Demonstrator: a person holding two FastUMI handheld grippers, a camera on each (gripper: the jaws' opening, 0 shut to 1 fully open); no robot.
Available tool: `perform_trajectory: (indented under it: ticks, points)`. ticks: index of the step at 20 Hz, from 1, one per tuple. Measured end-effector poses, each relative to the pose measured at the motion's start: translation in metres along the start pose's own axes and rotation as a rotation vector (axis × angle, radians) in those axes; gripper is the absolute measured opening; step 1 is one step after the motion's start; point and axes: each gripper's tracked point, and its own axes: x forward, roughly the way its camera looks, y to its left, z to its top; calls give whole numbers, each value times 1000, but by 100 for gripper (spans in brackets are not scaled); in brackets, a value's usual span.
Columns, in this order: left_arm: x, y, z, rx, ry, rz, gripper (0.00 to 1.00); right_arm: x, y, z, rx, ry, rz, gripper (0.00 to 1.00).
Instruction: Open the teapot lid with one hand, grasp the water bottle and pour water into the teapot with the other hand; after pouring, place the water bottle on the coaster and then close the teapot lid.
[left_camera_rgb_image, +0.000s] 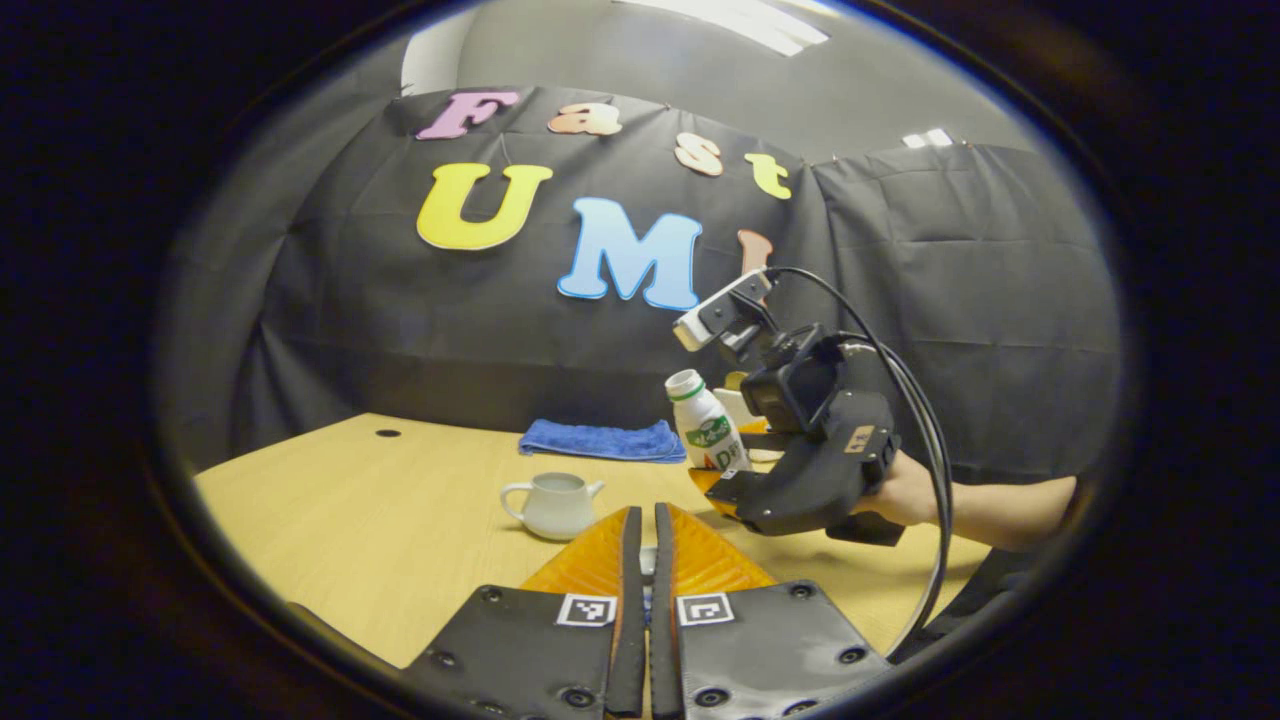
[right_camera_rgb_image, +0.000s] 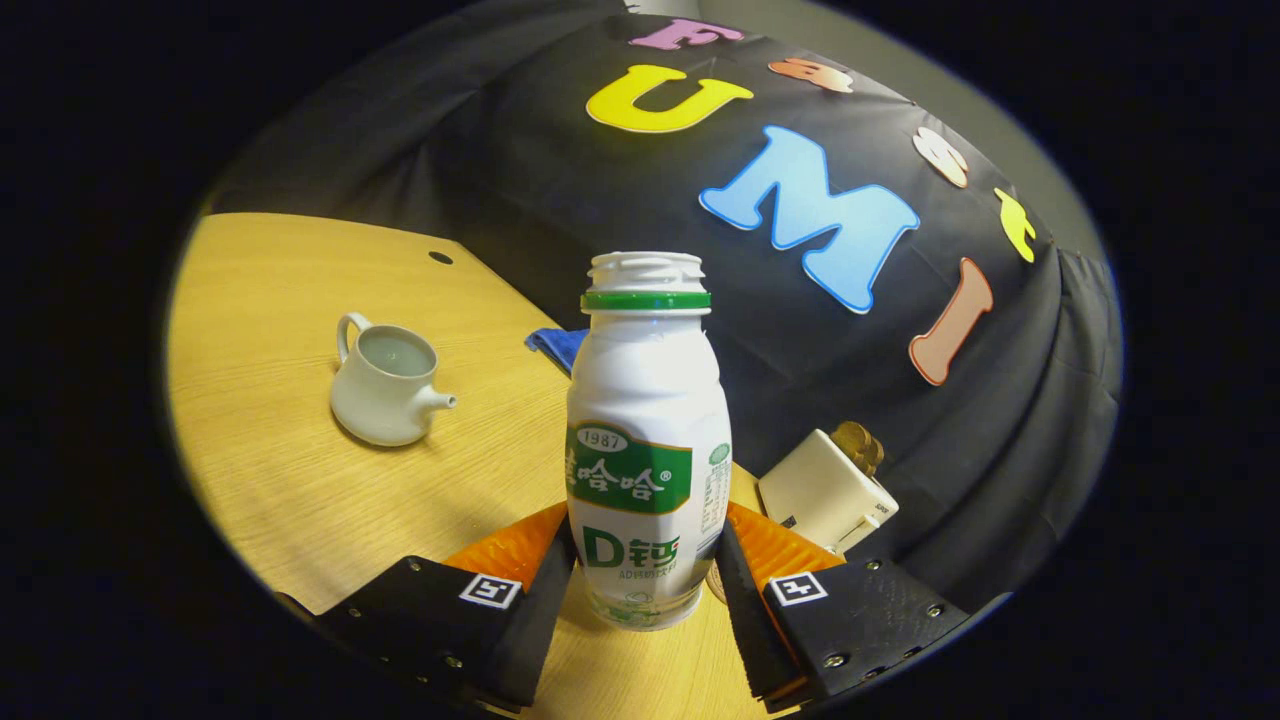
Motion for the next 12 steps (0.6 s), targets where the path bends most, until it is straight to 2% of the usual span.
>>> perform_trajectory:
  ticks: [2, 3, 4, 5, 6, 8, 9, 12]
  points:
    - [-6, 3, -4, -5, 9, 5, 12, 8, 6, 5, -68, 3, 1, 75]
    - [-9, 5, -5, -4, 11, 7, 8, 13, 9, 7, -102, 8, 2, 75]
    - [-11, 6, -3, -4, 10, 9, 12, 17, 12, 8, -123, 5, 6, 75]
    - [-13, 6, -2, -9, 6, 7, 8, 21, 15, 8, -139, 6, 9, 76]
    - [-14, 5, 0, -12, 2, 2, 12, 24, 18, 9, -157, 8, 11, 76]
    - [-15, 3, -1, -19, 0, 0, 12, 31, 20, 11, -211, 7, -1, 76]
    - [-15, 0, -5, -21, 5, -7, 8, 34, 20, 11, -246, 8, -8, 75]
    - [-17, -4, -15, -5, 29, -8, 12, 40, 23, 14, -348, 6, -28, 75]
